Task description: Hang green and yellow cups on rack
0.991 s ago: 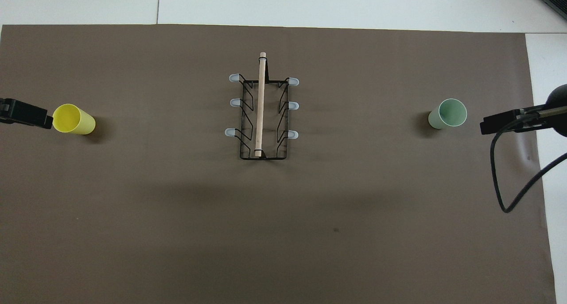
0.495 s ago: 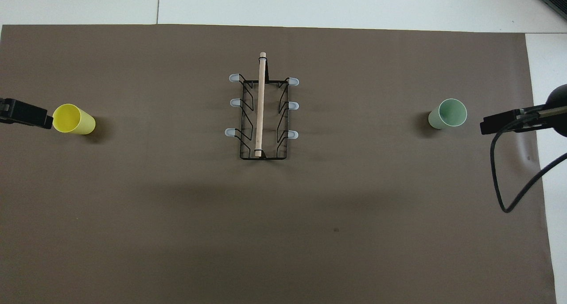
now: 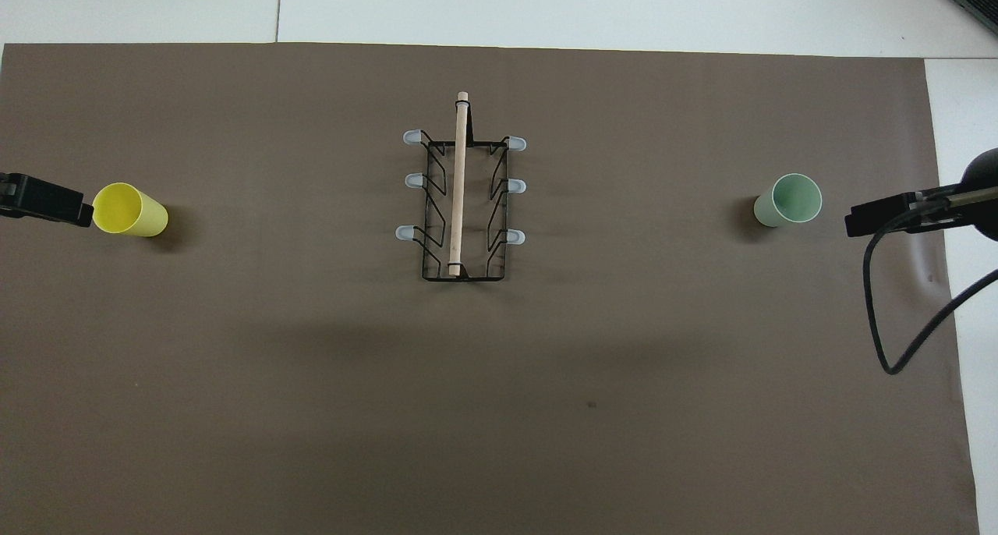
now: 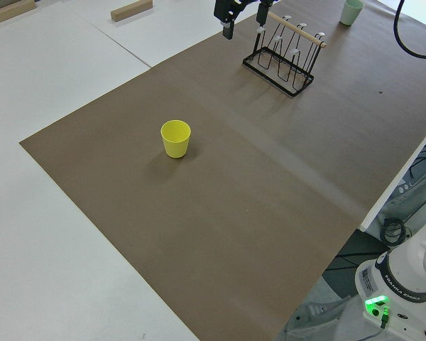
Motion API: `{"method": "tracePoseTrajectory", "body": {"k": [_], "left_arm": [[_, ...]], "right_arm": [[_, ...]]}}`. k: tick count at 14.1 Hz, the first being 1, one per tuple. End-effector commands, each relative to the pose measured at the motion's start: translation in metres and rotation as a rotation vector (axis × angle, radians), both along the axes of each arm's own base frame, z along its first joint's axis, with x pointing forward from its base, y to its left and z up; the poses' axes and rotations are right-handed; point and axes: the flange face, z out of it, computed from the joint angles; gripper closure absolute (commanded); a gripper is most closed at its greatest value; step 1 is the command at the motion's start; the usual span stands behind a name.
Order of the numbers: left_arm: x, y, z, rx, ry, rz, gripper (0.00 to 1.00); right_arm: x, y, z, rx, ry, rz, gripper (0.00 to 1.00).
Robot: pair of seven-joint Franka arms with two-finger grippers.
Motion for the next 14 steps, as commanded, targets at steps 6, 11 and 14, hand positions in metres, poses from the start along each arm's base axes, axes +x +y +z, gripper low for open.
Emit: {"method": "tracePoseTrajectory", "body": {"k": [6, 11, 14], "left_arm": [[-0.0031, 0.0016, -0.0009, -0.009, 0.005, 0.013, 0.00], [-0.0028, 0.0025, -0.0014, -0.009, 0.003, 0.013, 0.00], [-0.0020, 0.0042, -0.0014, -0.009, -0.003, 0.016, 0.00]], "right_arm": [[-0.0047, -0.0020, 0.0027, 0.015, -0.016, -0.004, 0.00], [-0.0040, -0.0010, 0.0027, 0.016, -0.023, -0.001, 0.00], [-0.0002, 0.0031, -0.0015, 0.015, -0.027, 0.006, 0.00]]}}
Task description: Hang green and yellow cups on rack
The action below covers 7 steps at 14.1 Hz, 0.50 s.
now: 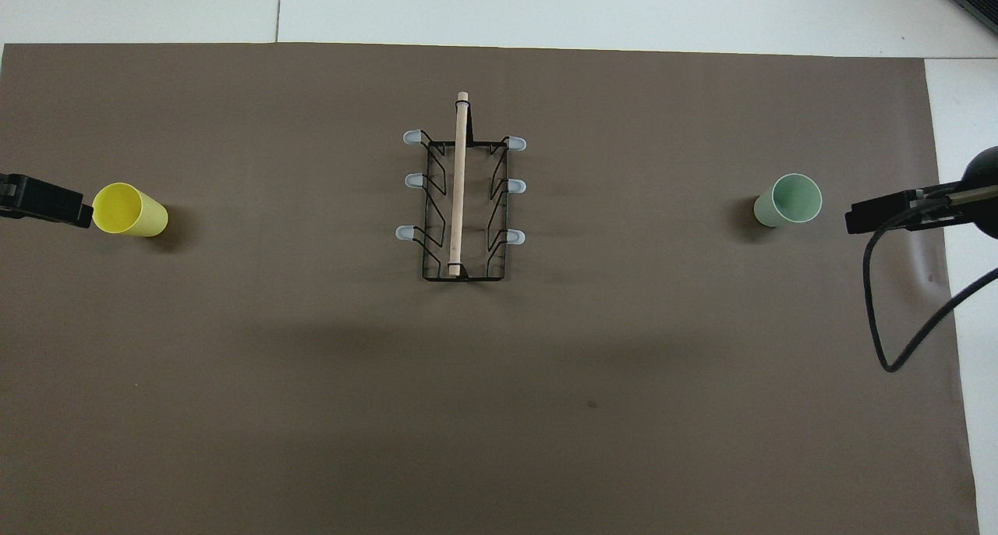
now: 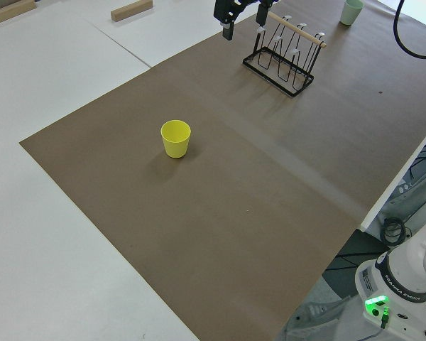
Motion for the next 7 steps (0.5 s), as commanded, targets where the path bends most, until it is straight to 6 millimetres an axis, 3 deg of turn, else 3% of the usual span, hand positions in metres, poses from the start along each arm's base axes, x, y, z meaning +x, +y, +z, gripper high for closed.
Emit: {"method": "tracePoseTrajectory", "body": {"k": [1, 7], "left_arm": [[-0.002, 0.003, 0.000, -0.009, -0.008, 0.011, 0.00], [-0.006, -0.005, -0.004, -0.007, 0.006, -0.001, 0.00]], "right_arm": [[0.000, 0.005, -0.007, 0.015, -0.019, 0.008, 0.00], [0.010, 0.014, -0.047, 0.014, -0.042, 0.021, 0.00]]}}
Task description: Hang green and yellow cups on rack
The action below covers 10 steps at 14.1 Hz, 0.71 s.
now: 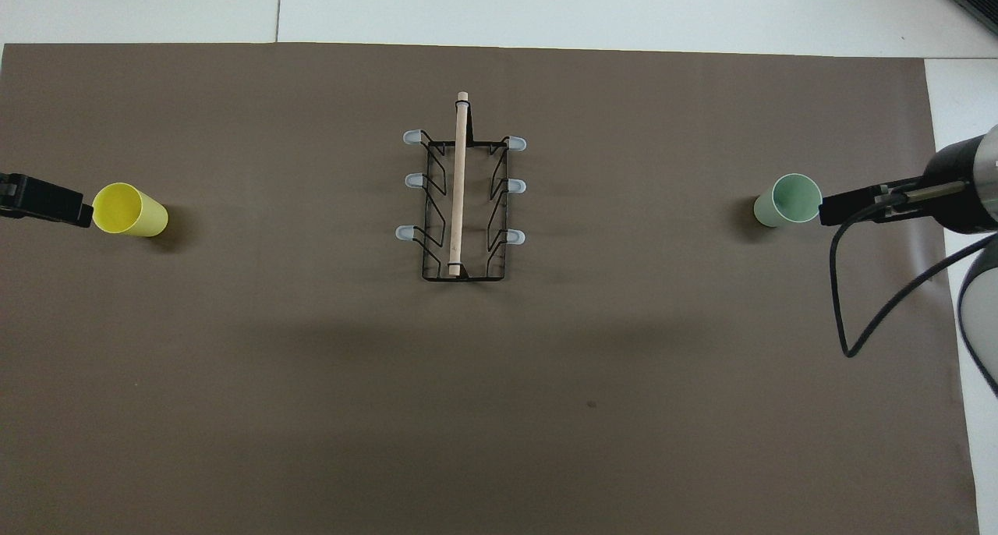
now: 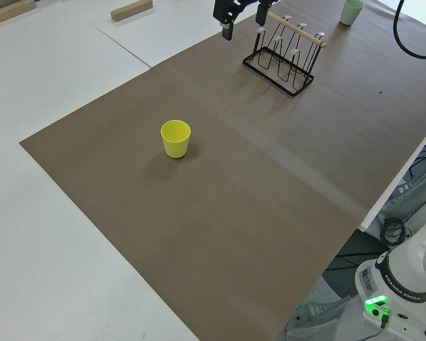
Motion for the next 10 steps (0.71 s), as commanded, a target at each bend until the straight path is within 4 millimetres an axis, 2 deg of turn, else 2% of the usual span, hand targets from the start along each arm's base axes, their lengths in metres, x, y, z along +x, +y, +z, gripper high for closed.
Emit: {"method": "tracePoseTrajectory", "body": {"k": [1, 3, 5, 10], "left_arm": [[-0.006, -0.002, -0.004, -0.005, 0.013, 0.011, 0.00], [-0.006, -0.001, -0.006, -0.005, 0.002, 0.015, 0.00], [-0.004, 0.000, -0.005, -0.003, -0.015, 0.015, 0.00], [0.000, 0.006, -0.009, 0.000, -0.008, 0.052, 0.00]], "right_arm": [[0.001, 0.002, -0.020, 0.012, -0.014, 0.000, 0.00], [0.004, 0.003, -0.030, 0.007, -0.008, 0.002, 0.00], [0.011, 0.016, -0.047, -0.006, -0.006, 0.028, 0.00], [0.021, 0.016, -0.093, -0.031, 0.017, 0.037, 0.00]]}}
